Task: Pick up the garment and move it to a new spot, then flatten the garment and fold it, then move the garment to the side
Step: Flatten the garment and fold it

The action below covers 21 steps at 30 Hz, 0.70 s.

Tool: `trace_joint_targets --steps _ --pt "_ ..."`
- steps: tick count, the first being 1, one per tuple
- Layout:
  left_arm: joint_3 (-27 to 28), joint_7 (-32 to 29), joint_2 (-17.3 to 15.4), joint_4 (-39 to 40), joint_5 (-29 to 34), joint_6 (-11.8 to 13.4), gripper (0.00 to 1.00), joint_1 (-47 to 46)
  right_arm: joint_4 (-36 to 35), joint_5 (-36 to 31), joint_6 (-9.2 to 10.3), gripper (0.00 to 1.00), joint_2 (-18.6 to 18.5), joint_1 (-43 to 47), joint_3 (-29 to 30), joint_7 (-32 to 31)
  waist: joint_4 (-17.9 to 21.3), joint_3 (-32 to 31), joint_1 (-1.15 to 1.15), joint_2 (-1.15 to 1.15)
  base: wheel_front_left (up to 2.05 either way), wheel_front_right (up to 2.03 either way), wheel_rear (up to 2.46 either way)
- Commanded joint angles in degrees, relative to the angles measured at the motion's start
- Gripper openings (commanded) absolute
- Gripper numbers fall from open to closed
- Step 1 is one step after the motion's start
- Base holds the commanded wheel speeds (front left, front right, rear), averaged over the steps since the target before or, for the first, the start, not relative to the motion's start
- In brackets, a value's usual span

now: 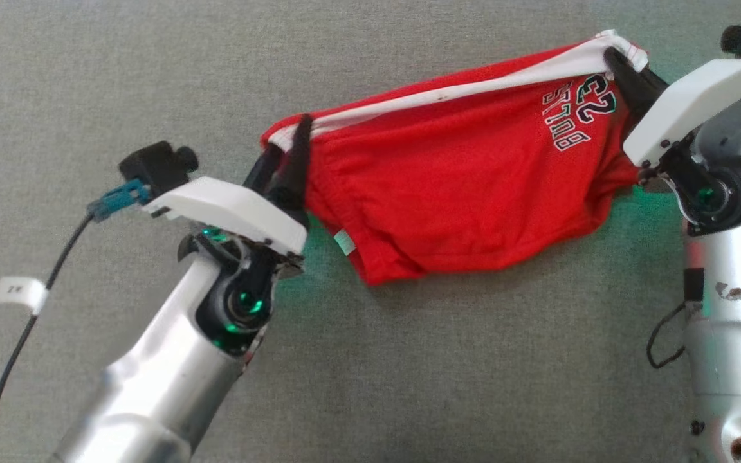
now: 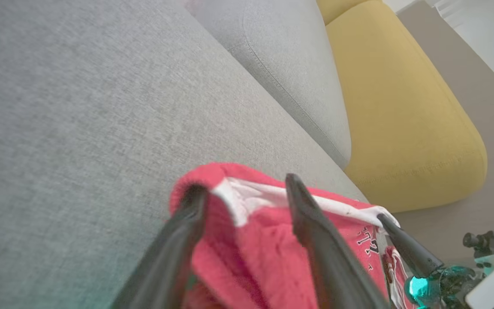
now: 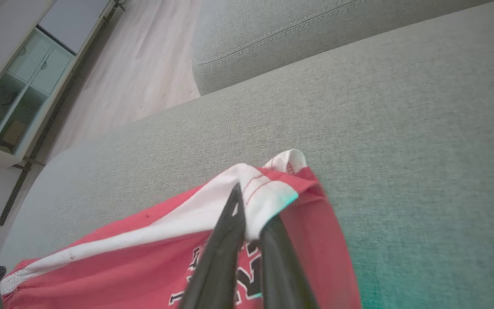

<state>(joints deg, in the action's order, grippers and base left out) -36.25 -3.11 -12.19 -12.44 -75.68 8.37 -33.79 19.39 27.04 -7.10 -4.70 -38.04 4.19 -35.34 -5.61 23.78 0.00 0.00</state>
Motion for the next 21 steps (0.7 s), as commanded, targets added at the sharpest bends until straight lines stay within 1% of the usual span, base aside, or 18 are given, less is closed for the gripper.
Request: trace_joint_targets --steps 1,4,7,8,9,10,12,13,15,17,18,19,21 --pt "0.99 0.49 -1.01 0.93 1.29 -0.34 1.0 -2.08 -1.62 -0.78 -0.39 1.0 -0.18 -1.98 -0.92 0.92 0.1 0.03 0.0 0.0 0.0 0.0 0.0" --pt "-0.81 0.94 -1.84 -0.5 4.22 0.02 1.0 -2.71 -1.85 -1.86 -0.39 1.0 -1.12 -2.28 -2.26 2.11 0.45 0.03 0.0 0.0 0.0 0.0 0.0" --pt "-3.06 1.25 -3.74 -0.13 7.65 0.72 1.0 -2.14 -4.21 -3.09 -0.39 1.0 -3.54 -1.83 -4.57 3.02 1.17 -0.39 0.0 0.0 0.0 0.0 0.0" --pt "-3.75 1.29 -4.68 0.55 8.75 1.07 1.0 -1.65 -5.39 -3.93 -0.39 1.0 -4.86 -1.52 -5.4 3.39 1.45 -0.54 0.0 0.0 0.0 0.0 0.0" --pt "-4.93 1.56 -6.81 2.62 10.78 1.66 1.0 -0.23 -7.75 -4.77 -0.39 1.0 -6.96 -0.37 -6.65 3.27 1.97 -1.03 0.0 0.0 0.0 0.0 0.0" --pt "-5.54 1.56 -8.06 3.88 11.79 2.04 1.0 0.63 -9.01 -5.14 -0.39 1.0 -7.8 0.48 -7.18 2.8 2.26 -1.31 0.0 0.0 0.0 0.0 0.0" --pt "-6.6 2.11 -11.04 6.66 14.61 3.53 1.0 2.26 -11.66 -5.93 -0.39 1.0 -8.39 2.62 -8.02 1.48 2.97 -1.8 0.0 0.0 0.0 0.0 0.0" --pt "-6.6 2.11 -11.04 6.66 14.61 3.53 1.0 2.26 -11.66 -5.93 -0.39 1.0 -8.39 2.62 -8.02 1.48 2.97 -1.8 0.0 0.0 0.0 0.0 0.0" --pt "-7.78 2.88 -14.22 9.56 18.34 5.94 1.0 3.74 -13.78 -6.84 -0.39 1.0 -8.11 4.65 -8.89 0.1 3.54 -2.04 0.0 0.0 0.0 0.0 0.0" --pt "-8.34 4.45 -16.81 12.25 22.29 9.3 1.0 5.04 -14.66 -7.96 -0.39 1.0 -6.81 6.17 -9.12 -0.8 3.93 -2.07 0.0 0.0 0.0 0.0 0.0" --pt "-8.39 7.33 -18.61 14.7 26.78 13.06 1.0 5.81 -14.04 -10.47 -0.39 1.0 -5.2 6.6 -8.64 -0.82 4.13 -1.81 0.0 0.0 0.0 0.0 0.0" --pt "-8.39 7.33 -18.61 14.7 26.78 13.06 1.0 5.81 -14.04 -10.47 -0.39 1.0 -5.2 6.6 -8.64 -0.82 4.13 -1.81 0.0 0.0 0.0 0.0 0.0" --pt "-8.02 10.68 -18.97 16.77 29.96 16.09 1.0 6.66 -11.75 -13.03 -0.39 1.0 -2.97 6.14 -7.44 -0.5 4.07 -1.4 0.0 0.0 0.0 0.0 0.0"
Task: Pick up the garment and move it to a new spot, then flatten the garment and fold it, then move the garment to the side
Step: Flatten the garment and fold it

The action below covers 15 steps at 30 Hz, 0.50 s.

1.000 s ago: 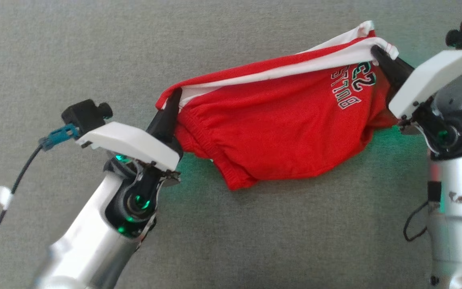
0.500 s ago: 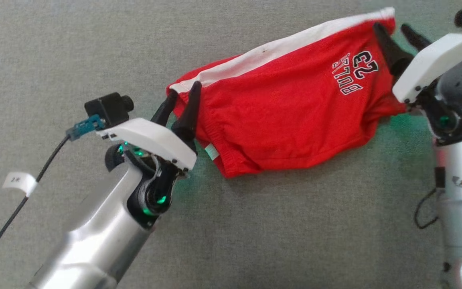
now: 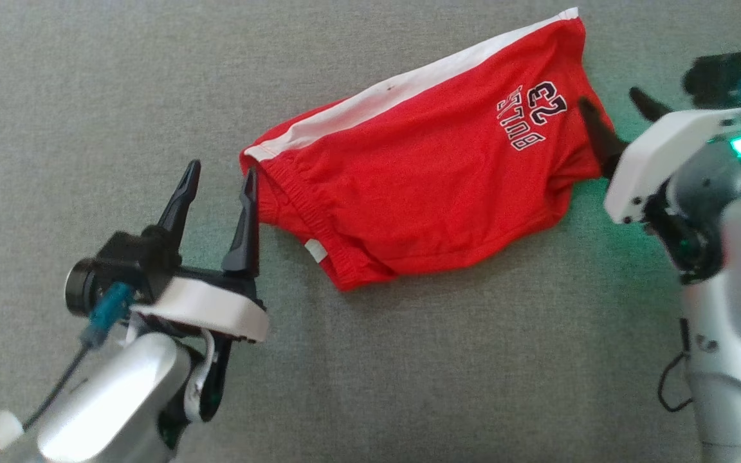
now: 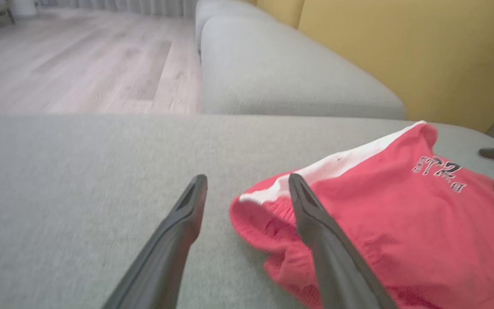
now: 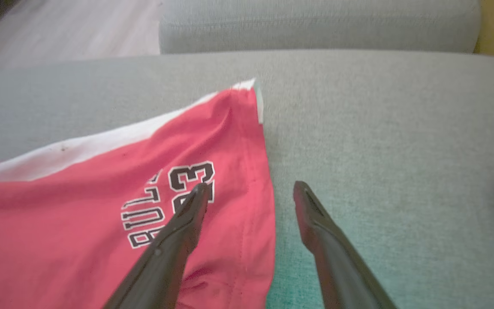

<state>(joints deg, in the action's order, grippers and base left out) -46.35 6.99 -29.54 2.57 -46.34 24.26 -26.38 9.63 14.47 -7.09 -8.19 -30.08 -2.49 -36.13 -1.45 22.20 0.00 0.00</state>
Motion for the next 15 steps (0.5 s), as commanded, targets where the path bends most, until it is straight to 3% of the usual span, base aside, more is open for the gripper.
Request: trace_joint_targets --steps 1,8,15 --pt "2.0 1.97 -1.59 2.24 2.04 1.27 1.0 -0.47 -0.68 -2.16 -0.4 1.0 1.2 -2.32 -0.25 0.67 -0.32 0.41 0.0 0.0 0.0 0.0 0.0" --pt "0.81 7.46 2.16 2.4 10.38 4.48 1.0 0.84 9.56 -9.03 -0.4 1.0 4.5 -7.08 4.18 3.62 -2.92 1.62 0.0 0.0 0.0 0.0 0.0" --pt "3.4 7.98 6.31 2.07 16.01 3.06 1.0 4.34 19.1 -8.63 -0.4 1.0 5.25 -8.93 6.46 1.61 -4.66 0.98 0.0 0.0 0.0 0.0 0.0"
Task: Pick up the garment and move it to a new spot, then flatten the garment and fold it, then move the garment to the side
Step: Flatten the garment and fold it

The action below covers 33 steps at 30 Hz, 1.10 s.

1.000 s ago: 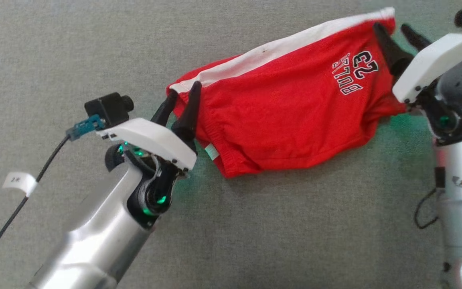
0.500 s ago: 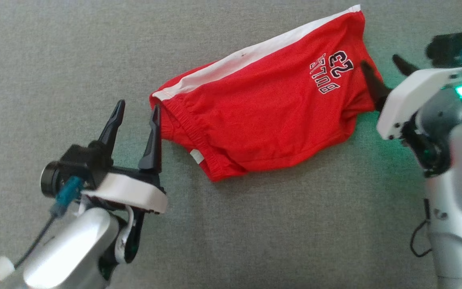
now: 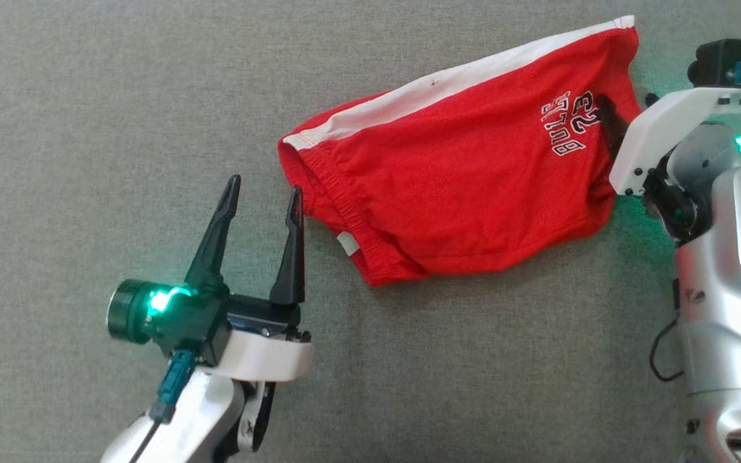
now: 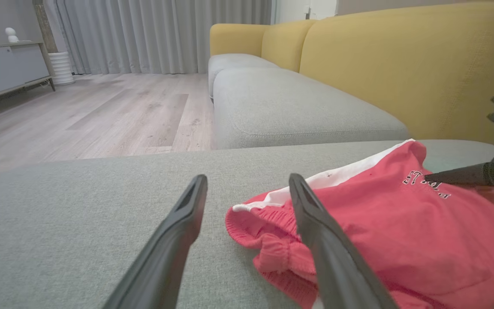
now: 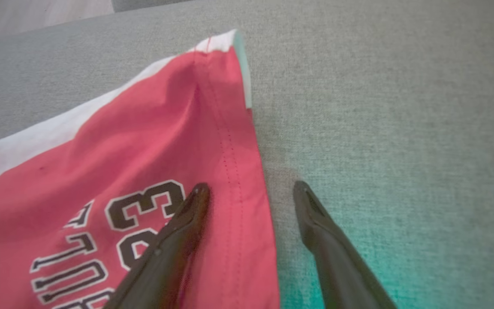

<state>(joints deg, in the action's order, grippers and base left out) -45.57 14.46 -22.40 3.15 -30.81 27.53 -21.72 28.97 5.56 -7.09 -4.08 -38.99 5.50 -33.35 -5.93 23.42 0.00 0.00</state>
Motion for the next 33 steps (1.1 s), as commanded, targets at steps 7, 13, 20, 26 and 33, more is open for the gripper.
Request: trace_joint_targets --steps 7,13,20,26,33 --pt "6.68 0.52 2.02 0.12 4.78 -3.44 1.0 3.81 3.88 15.68 -0.4 0.0 1.19 0.81 -5.99 -5.9 -0.13 -1.4 0.0 0.0 0.0 0.0 0.0" --pt "10.26 0.53 3.9 -1.34 7.12 -5.84 1.0 7.99 1.97 18.61 -0.4 0.0 0.98 1.2 0.04 -4.83 0.99 -3.34 0.0 0.0 0.0 0.0 0.0" --pt "14.42 0.53 5.63 -2.14 9.7 -8.59 1.0 13.99 -2.11 16.9 -0.4 0.0 -3.73 3.38 14.73 -7.48 1.27 -6.39 0.0 0.0 0.0 0.0 0.0" --pt "17.46 0.53 7.17 -2.77 11.32 -10.53 1.0 17.06 -6.65 15.21 -0.4 0.0 -4.0 2.54 21.62 -9.68 1.01 -7.62 0.0 0.0 0.0 0.0 0.0" --pt "19.76 0.53 9.93 -3.96 13.41 -13.49 1.0 18.66 -17.09 18.51 -0.4 0.0 1.07 1.36 13.01 -16.49 1.03 -8.54 0.0 0.0 0.0 0.0 0.0"
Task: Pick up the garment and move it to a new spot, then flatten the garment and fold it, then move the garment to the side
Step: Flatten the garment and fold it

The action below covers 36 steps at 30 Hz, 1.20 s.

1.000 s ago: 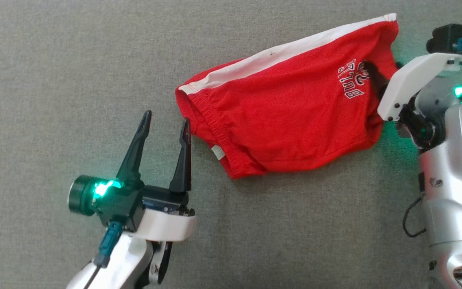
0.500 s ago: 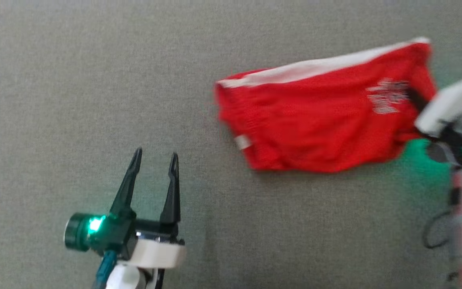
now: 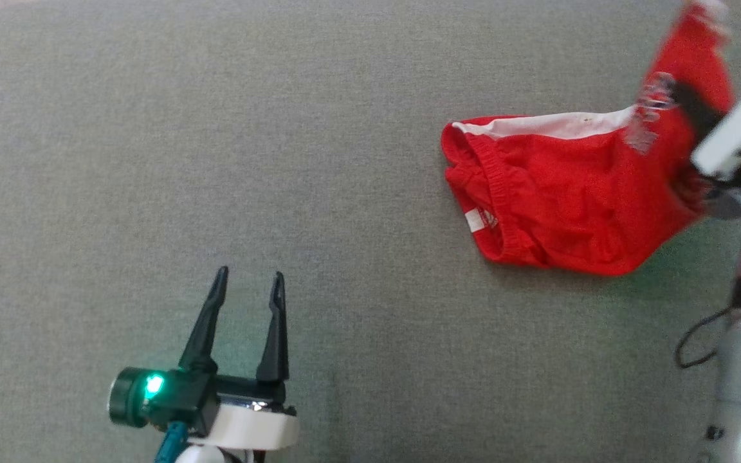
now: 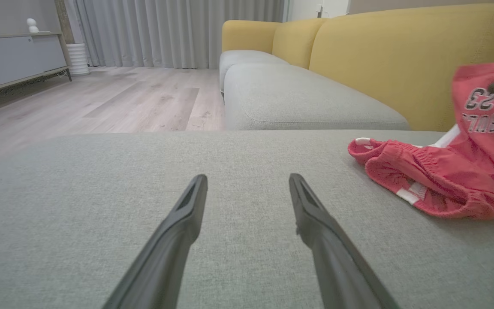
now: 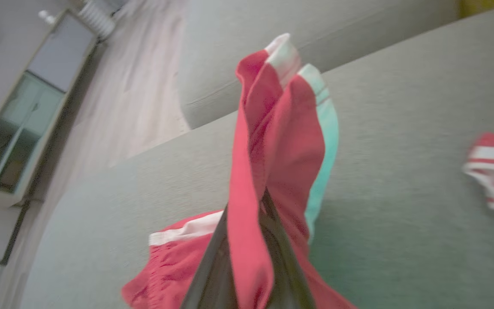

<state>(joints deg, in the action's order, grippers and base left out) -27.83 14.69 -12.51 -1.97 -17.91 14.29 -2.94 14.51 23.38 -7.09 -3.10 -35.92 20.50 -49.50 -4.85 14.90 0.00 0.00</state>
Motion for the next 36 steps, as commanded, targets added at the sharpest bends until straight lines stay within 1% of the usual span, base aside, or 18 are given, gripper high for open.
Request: trace_joint_targets --steps 1,3,5,9,13,19,20,21,22,23,26,28,30,33,36 --pt "2.11 0.3 0.44 0.79 0.77 -0.75 1.0 -0.12 -2.88 2.92 -0.4 0.0 0.15 -0.77 -4.75 -0.55 -0.2 -0.11 0.0 0.0 0.0 0.0 0.0" --pt "2.17 0.3 1.08 -0.18 1.34 -1.73 1.0 -0.18 -2.38 6.54 -0.4 0.0 0.19 1.65 -10.91 0.64 -0.49 -0.27 0.0 0.0 0.0 0.0 0.0" --pt "2.26 0.3 1.74 -1.15 1.86 -2.58 1.0 -0.37 -0.38 9.16 -0.4 0.0 0.2 4.09 -16.3 3.63 -1.01 -0.46 0.0 0.0 0.0 0.0 0.0" --pt "2.33 0.3 3.15 -3.24 2.76 -3.91 1.0 -0.81 5.73 10.93 -0.4 0.0 0.21 7.31 -24.56 11.75 -2.69 -1.2 0.0 0.0 0.0 0.0 0.0" --pt "3.18 0.3 4.13 -4.49 3.43 -4.46 1.0 -0.41 11.54 14.63 -0.4 0.0 0.22 6.41 -29.55 19.16 -3.65 -1.61 0.0 0.0 0.0 0.0 0.0" --pt "3.98 0.3 5.57 -5.86 4.3 -5.43 1.0 0.59 19.68 18.15 -0.4 0.0 0.22 1.83 -33.91 26.33 -4.01 -1.87 0.0 0.0 0.0 0.0 0.0" --pt "4.04 0.3 5.8 -6.06 4.45 -5.59 1.0 0.66 20.72 18.46 -0.4 0.1 0.22 1.06 -34.7 27.11 -3.98 -1.93 0.0 0.0 0.0 0.0 0.0" --pt "4.11 0.3 6.04 -6.27 4.59 -5.76 1.0 0.68 21.49 18.63 -0.4 0.33 0.22 0.39 -35.69 27.66 -3.9 -2.01 0.0 0.0 0.0 0.0 0.0" --pt "4.21 0.3 6.25 -6.43 4.72 -5.91 1.0 0.68 22.06 18.58 -0.4 0.72 0.22 -0.13 -36.61 28.26 -3.76 -2.08 0.0 0.0 0.0 0.0 0.0" --pt "4.3 0.3 6.41 -6.57 4.88 -6.08 1.0 0.72 22.59 18.53 -0.4 1.0 0.22 -0.47 -37.43 28.69 -3.55 -2.22 0.0 0.0 0.0 0.0 0.0" --pt "4.81 0.3 6.73 -6.9 5.25 -6.43 1.0 1.05 22.03 18.94 -0.4 1.0 0.22 -0.47 -40.71 29.11 -2.77 -2.82 0.0 0.0 0.0 0.0 0.0" --pt "5.37 0.3 6.79 -7.14 5.44 -6.58 1.0 1.39 19.59 19.66 -0.4 1.0 0.22 0.38 -42.75 29.63 -2.11 -3.46 0.0 0.0 0.0 0.0 0.0" --pt "6.02 0.3 6.77 -7.18 5.68 -6.71 1.0 1.68 16.37 18.21 -0.4 1.0 0.22 1.45 -43.04 31.65 -1.51 -4.12 0.0 0.0 0.0 0.0 0.0" --pt "7.01 0.3 6.8 -6.81 6.01 -6.77 1.0 2.43 9.83 11.43 -0.4 1.0 0.21 4.11 -41.7 34.69 -0.65 -5.35 0.0 0.0 0.0 0.0 0.0" --pt "7.96 0.3 6.9 -5.87 6.36 -6.88 1.0 3.54 2.06 1.95 -0.4 1.0 -1.62 8.36 -37.61 37.41 0.04 -6.26 0.0 0.0 0.0 0.0 0.0"
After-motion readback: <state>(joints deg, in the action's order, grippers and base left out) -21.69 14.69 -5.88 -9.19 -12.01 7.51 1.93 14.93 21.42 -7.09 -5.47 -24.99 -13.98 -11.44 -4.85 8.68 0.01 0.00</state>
